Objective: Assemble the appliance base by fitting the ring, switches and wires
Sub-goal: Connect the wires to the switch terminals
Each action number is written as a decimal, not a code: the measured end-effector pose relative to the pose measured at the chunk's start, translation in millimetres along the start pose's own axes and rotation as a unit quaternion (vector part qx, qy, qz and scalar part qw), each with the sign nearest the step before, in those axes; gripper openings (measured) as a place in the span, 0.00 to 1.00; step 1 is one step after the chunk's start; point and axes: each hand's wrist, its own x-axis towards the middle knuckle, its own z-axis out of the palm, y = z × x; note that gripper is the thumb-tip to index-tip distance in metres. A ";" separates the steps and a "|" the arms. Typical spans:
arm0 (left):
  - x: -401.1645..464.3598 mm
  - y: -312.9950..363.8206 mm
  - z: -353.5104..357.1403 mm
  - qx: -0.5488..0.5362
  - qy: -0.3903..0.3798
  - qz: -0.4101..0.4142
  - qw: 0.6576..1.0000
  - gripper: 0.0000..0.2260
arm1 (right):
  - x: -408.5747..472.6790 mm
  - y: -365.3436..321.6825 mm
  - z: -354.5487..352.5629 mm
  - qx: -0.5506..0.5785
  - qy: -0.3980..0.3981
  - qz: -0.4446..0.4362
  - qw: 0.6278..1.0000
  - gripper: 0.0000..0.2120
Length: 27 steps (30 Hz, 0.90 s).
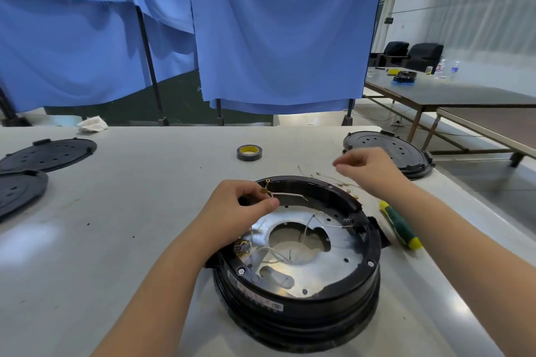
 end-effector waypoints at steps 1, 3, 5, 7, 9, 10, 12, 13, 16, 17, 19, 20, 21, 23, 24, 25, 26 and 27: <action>0.0 0.0 0.0 -0.005 0.000 0.000 1.000 0.06 | 3.6 11.0 0.3 -0.059 -0.009 0.013 0.998 0.04; -0.1 0.1 0.1 -0.018 0.000 -0.002 1.000 0.05 | 7.9 29.8 3.8 -0.168 -0.019 0.038 0.985 0.06; 0.1 0.6 0.2 -0.027 -0.001 -0.005 1.000 0.05 | 10.4 42.0 6.9 -0.234 -0.016 0.060 0.970 0.10; 0.0 1.1 0.4 -0.032 0.001 -0.006 0.999 0.04 | 11.8 45.9 9.4 -0.258 -0.020 0.080 0.962 0.13; 0.1 1.0 0.9 -0.033 0.006 -0.005 0.999 0.04 | 12.3 45.0 12.4 -0.275 -0.028 0.091 0.957 0.14; 0.4 0.8 1.0 -0.033 0.008 -0.005 0.999 0.04 | 12.7 43.6 13.7 -0.284 -0.031 0.094 0.954 0.13; 0.5 0.5 1.2 -0.038 0.012 -0.006 0.999 0.04 | 14.1 40.0 15.7 -0.299 -0.037 0.099 0.948 0.11; 0.4 0.4 1.2 -0.042 0.014 -0.007 0.999 0.04 | 14.6 37.7 16.2 -0.304 -0.043 0.100 0.947 0.10; 0.6 0.2 1.1 -0.052 0.019 -0.010 0.998 0.04 | 17.9 33.2 16.8 -0.314 -0.063 0.109 0.941 0.05; 0.7 0.3 1.2 -0.055 0.020 -0.010 0.998 0.04 | 19.1 31.9 17.1 -0.316 -0.068 0.112 0.940 0.07; 0.7 0.1 1.0 -0.056 0.022 -0.009 0.998 0.03 | 20.7 30.3 17.1 -0.323 -0.063 0.115 0.937 0.04; 0.6 0.4 0.7 -0.058 0.022 -0.007 0.998 0.03 | 20.8 30.3 16.7 -0.322 -0.057 0.115 0.938 0.04; 0.4 0.9 0.2 -0.068 0.021 -0.006 0.997 0.01 | 20.9 30.9 16.2 -0.318 -0.052 0.113 0.940 0.05; 0.1 2.4 -1.2 -0.108 0.018 -0.009 0.994 0.02 | 21.2 33.6 14.1 -0.297 -0.039 0.110 0.948 0.06; 0.2 2.9 -2.0 -0.132 0.016 -0.015 0.991 0.03 | 21.7 35.1 12.3 -0.274 -0.030 0.111 0.955 0.07; 0.3 3.4 -2.9 -0.151 0.015 -0.022 0.988 0.03 | 22.6 36.5 9.6 -0.244 -0.018 0.112 0.963 0.06; 0.2 4.0 -3.6 -0.162 0.015 -0.027 0.986 0.03 | 23.1 36.9 6.1 -0.205 -0.005 0.114 0.972 0.06; 0.2 4.5 -4.5 -0.170 0.014 -0.031 0.985 0.03 | 23.2 36.5 2.3 -0.157 0.009 0.114 0.981 0.06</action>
